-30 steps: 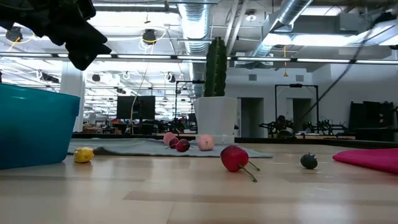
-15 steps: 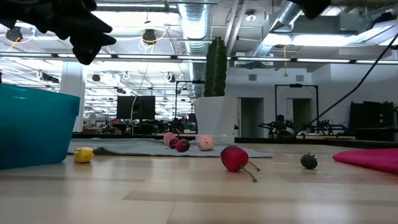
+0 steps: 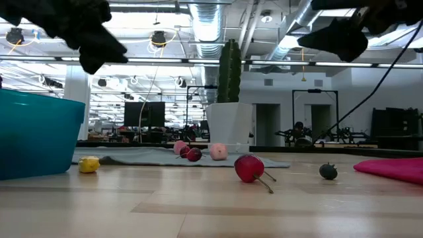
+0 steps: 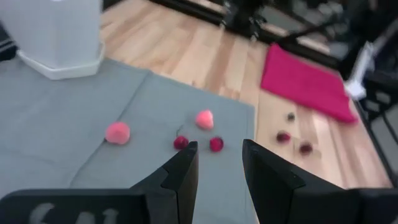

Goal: Pick and placing Produce into tupperware
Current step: Put the corn into the blue bin

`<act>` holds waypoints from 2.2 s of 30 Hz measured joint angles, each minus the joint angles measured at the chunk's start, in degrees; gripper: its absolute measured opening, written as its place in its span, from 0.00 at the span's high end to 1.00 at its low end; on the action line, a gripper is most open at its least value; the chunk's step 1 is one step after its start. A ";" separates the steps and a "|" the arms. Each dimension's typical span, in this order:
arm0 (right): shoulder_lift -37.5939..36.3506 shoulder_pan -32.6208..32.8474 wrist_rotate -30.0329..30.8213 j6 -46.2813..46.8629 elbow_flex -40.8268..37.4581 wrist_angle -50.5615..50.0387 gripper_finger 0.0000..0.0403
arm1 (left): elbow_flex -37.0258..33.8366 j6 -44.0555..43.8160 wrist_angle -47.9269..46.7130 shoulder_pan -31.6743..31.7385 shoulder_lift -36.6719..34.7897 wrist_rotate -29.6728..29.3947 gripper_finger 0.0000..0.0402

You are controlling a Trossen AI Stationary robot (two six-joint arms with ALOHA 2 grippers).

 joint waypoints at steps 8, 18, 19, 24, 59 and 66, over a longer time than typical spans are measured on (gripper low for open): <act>4.74 0.49 0.04 -2.15 0.00 0.04 0.04 | 9.69 -5.00 -11.27 -0.02 4.00 6.13 0.72; 10.27 -7.01 -5.07 -9.01 0.04 11.79 0.04 | 19.27 -3.44 -29.43 -0.02 5.30 6.99 0.72; 11.09 -8.01 -7.46 -9.37 0.04 12.43 0.04 | 19.29 -2.36 -30.19 -0.02 5.44 6.84 0.72; 16.66 -12.82 -10.34 -9.04 0.04 14.63 0.04 | 19.44 2.73 -29.01 -0.02 9.84 6.40 0.72; 29.24 -10.01 -16.37 0.20 0.04 18.99 0.04 | 50.64 12.96 -36.61 -18.83 62.16 3.85 0.72; 29.21 -8.61 -16.37 1.59 0.04 19.73 0.04 | 52.53 13.30 -35.39 -20.06 66.46 3.87 0.72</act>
